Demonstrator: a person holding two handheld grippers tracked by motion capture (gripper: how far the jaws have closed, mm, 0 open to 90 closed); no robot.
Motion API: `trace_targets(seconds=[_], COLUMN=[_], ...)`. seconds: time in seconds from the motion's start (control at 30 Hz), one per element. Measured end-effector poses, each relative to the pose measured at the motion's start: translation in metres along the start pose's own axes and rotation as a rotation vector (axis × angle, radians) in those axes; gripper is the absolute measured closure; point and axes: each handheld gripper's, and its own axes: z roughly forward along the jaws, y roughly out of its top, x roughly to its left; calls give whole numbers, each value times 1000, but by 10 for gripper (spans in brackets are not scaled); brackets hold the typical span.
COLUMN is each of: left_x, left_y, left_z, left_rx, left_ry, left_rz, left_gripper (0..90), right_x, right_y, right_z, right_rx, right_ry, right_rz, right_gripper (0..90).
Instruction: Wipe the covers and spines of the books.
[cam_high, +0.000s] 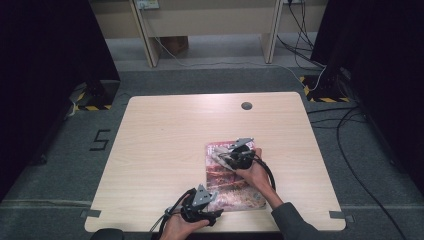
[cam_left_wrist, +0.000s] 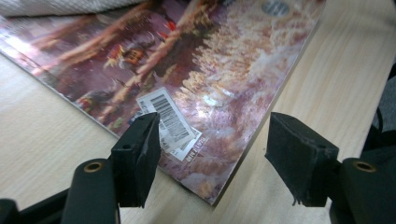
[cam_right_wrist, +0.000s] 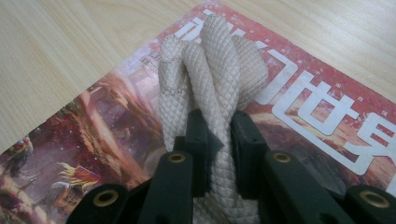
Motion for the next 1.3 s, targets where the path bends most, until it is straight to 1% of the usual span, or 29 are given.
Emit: trace_targets(seconds=[0.1, 0.17, 0.2, 0.23, 0.27, 0.3, 0.37, 0.43, 0.53, 0.63, 0.7, 0.77, 0.8, 0.93, 0.97, 1.03, 1.1, 1.13, 1.2, 1.27, 1.3], left_x=[1, 2, 2, 3, 3, 3, 3, 3, 4, 3, 3, 3, 3, 3, 3, 2, 2, 2, 2, 2, 2], left_y=[0, 0, 1, 1, 1, 1, 1, 1, 1, 1, 1, 1, 1, 1, 1, 1, 1, 1, 1, 1, 1], left_z=[0, 0, 0, 0, 0, 0, 0, 0, 0, 0, 0, 0, 1, 1, 1, 1, 0, 0, 0, 1, 1], left_rx=[0, 8, 13, 14, 9, 8, 9, 9, 11, 11, 15, 17, 16, 17, 18, 15, 17, 17, 17, 16, 17], left_ry=[7, 5, 4, -3, -6, -7, -7, -10, -17, -18, -19, -21, -23, -19, -19, -18, -18, -16, -18, -18, -18], left_rz=[14, 25, 29, 24, 11, 10, 13, 11, 15, 13, 21, 23, 24, 32, 33, 34, 39, 40, 36, 38, 39], left_gripper=[403, 406, 406, 406, 407, 407, 407, 403, 400, 388, 382, 375, 370, 368, 368, 366, 366, 365, 362, 362, 362], right_x=[-1, -2, -4, -7, -10, -14, -24, -33, -45, -54, -54, -51, -49, -38, -37, -40, -45, -49, -56, -61, -61], right_y=[-1, -2, -3, -4, -6, -8, -13, -17, -23, -27, -29, -29, -29, -31, -31, -32, -32, -33, -35, -36, -36], right_z=[-1, -2, -3, -5, -7, -9, -13, -17, -23, -26, -27, -28, -28, -30, -30, -30, -31, -31, -32, -32, -32], right_rx=[-1, 4, 3, 6, 7, 13, 8, 4, 0, -6, -6, -2, 3, 10, 7, 4, 2, -6, -13, -20, -17], right_ry=[6, 9, 4, -10, -21, -32, -58, -79, -107, -122, -124, -132, -126, -84, -88, -88, -144, -145, -172, -158, -157], right_rz=[-1, 10, 10, 10, 16, 25, 49, 81, 107, 128, 136, 116, 117, 89, 79, 89, 82, 98, 117, 140, 137], right_gripper=[794, 793, 793, 793, 793, 793, 793, 793, 793, 793, 794, 796, 796, 795, 795, 794, 794, 794, 794, 794, 794])
